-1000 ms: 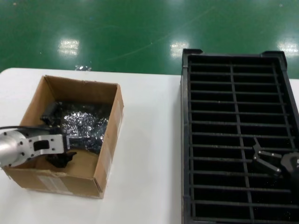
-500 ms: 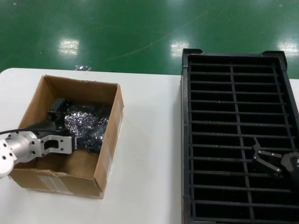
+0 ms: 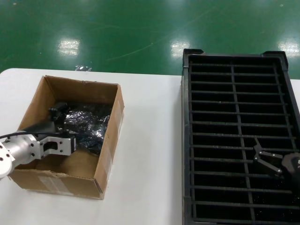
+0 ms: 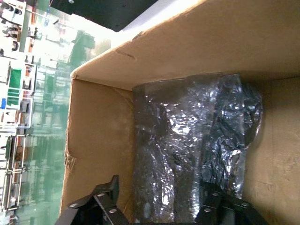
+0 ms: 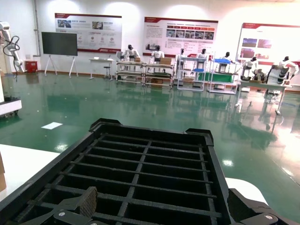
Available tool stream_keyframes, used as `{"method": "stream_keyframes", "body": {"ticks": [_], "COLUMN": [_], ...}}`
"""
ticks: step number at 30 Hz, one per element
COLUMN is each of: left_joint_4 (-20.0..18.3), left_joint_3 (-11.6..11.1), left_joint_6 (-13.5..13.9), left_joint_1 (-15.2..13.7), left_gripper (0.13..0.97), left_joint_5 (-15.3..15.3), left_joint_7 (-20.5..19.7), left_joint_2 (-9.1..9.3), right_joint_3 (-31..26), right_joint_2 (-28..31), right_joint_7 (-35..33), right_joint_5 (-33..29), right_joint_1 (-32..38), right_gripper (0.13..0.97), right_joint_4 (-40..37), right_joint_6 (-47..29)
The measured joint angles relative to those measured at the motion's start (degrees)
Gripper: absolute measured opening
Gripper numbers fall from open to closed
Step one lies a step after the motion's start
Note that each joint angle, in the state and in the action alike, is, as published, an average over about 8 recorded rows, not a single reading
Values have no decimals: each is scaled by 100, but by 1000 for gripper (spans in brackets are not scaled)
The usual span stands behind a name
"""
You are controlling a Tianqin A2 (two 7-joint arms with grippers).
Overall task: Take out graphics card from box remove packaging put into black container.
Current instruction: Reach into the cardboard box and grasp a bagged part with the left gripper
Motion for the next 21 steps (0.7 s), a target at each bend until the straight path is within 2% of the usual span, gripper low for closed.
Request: {"method": "stream_keyframes", "body": {"ticks": [6, 7, 10, 15, 21], "left_joint_4": [-144, -169, -218, -167, -80], "left_joint_3": [43, 50, 68, 76, 77], "left_joint_6": [61, 73, 96, 101, 99], "left_joint_1": [96, 113, 150, 146, 131], "left_gripper": [521, 521, 449, 328, 250], "left_joint_5": [85, 104, 143, 110, 36], "left_joint_7": [-142, -173, -235, -167, -32], "left_joint_2": [-82, -97, -130, -123, -92], "right_joint_3": [0, 0, 0, 0, 0], "right_joint_2": [0, 0, 0, 0, 0], "right_joint_7": [0, 0, 0, 0, 0], "right_joint_5": [0, 0, 0, 0, 0], "right_joint_1": [0, 0, 0, 0, 0], "right_gripper": [966, 966, 966, 966, 966], "right_joint_4": [0, 0, 0, 0, 0], "right_joint_6": [0, 0, 0, 0, 0]}}
